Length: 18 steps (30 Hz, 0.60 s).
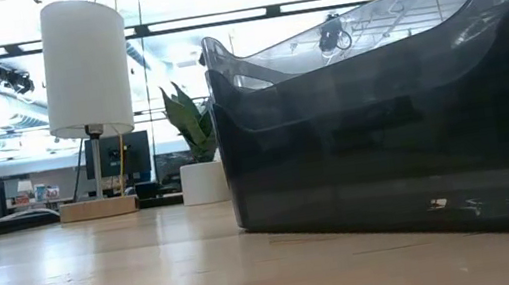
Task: Stack baskets on shelf by color
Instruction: Put the stacked gray bins on the shelf
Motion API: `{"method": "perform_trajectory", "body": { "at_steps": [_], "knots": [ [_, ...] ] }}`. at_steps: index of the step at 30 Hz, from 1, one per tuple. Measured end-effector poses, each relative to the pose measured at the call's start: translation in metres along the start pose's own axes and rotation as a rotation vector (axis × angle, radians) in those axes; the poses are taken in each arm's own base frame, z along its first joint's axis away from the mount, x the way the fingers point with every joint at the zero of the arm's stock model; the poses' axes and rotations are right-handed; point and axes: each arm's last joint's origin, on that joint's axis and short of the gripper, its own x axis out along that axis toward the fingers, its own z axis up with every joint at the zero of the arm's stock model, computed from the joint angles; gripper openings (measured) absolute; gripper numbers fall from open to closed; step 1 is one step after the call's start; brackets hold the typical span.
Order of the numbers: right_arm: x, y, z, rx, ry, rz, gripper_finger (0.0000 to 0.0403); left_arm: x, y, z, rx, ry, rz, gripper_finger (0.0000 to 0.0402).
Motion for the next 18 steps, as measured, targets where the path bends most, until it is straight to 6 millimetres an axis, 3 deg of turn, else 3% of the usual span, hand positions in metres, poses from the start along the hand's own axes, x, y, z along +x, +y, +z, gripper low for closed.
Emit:
{"method": "perform_trajectory", "body": {
  "at_steps": [10,18],
  "knots": [
    [0.036,0.002,-0.003,-0.080,0.120,-0.024,0.0214,-0.027,-0.013,0.018,0.023,-0.182,-0.141,0.0148],
    [0.051,-0.002,-0.002,-0.172,0.136,-0.063,0.0178,-0.033,-0.025,0.024,0.077,-0.271,-0.222,0.0148]
  ]
}}
